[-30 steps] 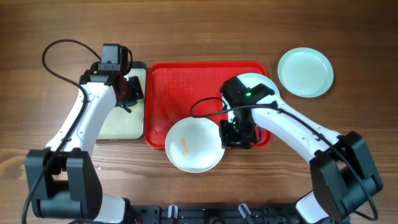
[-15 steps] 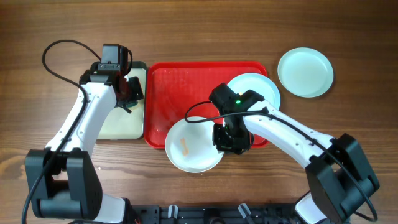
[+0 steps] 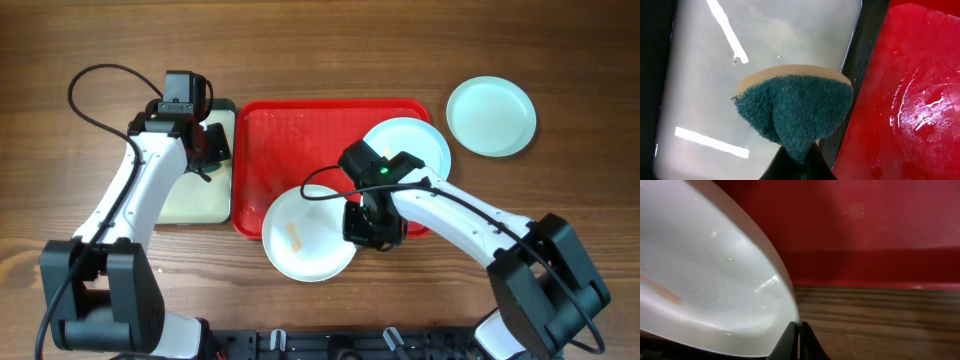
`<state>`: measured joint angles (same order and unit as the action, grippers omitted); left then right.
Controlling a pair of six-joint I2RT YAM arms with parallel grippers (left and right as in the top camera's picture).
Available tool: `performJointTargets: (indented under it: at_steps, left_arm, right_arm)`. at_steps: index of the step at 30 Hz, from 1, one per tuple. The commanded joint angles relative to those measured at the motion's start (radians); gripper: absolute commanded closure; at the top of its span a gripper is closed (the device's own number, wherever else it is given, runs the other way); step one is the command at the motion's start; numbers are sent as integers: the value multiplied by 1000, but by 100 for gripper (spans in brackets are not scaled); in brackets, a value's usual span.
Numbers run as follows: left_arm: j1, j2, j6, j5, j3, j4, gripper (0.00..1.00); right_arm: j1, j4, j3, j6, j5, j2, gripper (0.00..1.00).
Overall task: Clean dirty plates on tray and stack at the side
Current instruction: 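Drag the white plate toward the upper-left of the red tray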
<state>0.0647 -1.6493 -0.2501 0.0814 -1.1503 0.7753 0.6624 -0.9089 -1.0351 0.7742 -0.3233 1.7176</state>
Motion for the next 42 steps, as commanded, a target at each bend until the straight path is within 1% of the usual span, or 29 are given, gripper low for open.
performJointTargets:
  at_steps: [1, 5, 7, 9, 10, 11, 13, 17, 18, 21, 23, 27, 30, 39, 42]
  left_arm:
    - [5, 10, -17, 10, -15, 4, 96]
    - [5, 10, -16, 10, -15, 8, 96]
    - [5, 10, -16, 10, -15, 8, 96]
    - [5, 10, -16, 10, -15, 8, 96]
    - [5, 10, -16, 10, -15, 8, 96]
    - [5, 10, -16, 10, -15, 8, 96]
    - [5, 10, -16, 10, -15, 11, 96]
    - [5, 10, -16, 10, -15, 19, 96]
    - [5, 10, -16, 10, -15, 19, 96]
    - [5, 10, -16, 10, -15, 18, 96]
    - [5, 10, -16, 10, -15, 18, 96]
    - [5, 10, -16, 10, -15, 19, 96]
    - [5, 10, -16, 10, -15, 21, 96]
    - [5, 10, -16, 10, -15, 27, 96]
    - [5, 10, -16, 10, -15, 27, 96]
  right_arm:
    - [4, 58, 2, 11, 64, -7, 96]
    - [4, 60, 2, 3, 146, -7, 96]
    - [4, 78, 2, -38, 151, -6, 96]
    - [4, 93, 2, -41, 151, -7, 95]
    - [4, 101, 2, -41, 151, -7, 89]
    - [4, 107, 2, -41, 151, -7, 85]
    - [4, 114, 2, -40, 151, -6, 83]
    - [4, 113, 2, -38, 151, -6, 84]
    - [4, 113, 2, -38, 151, -6, 88]
    - [4, 114, 2, -38, 151, -6, 90]
    - [4, 118, 2, -38, 151, -6, 95]
    - [4, 147, 2, -39, 152, -6, 96]
    - [4, 212, 2, -33, 153, -6, 96]
    - [4, 338, 2, 137, 355, -6, 96]
    - [4, 410, 2, 181, 410, -6, 96]
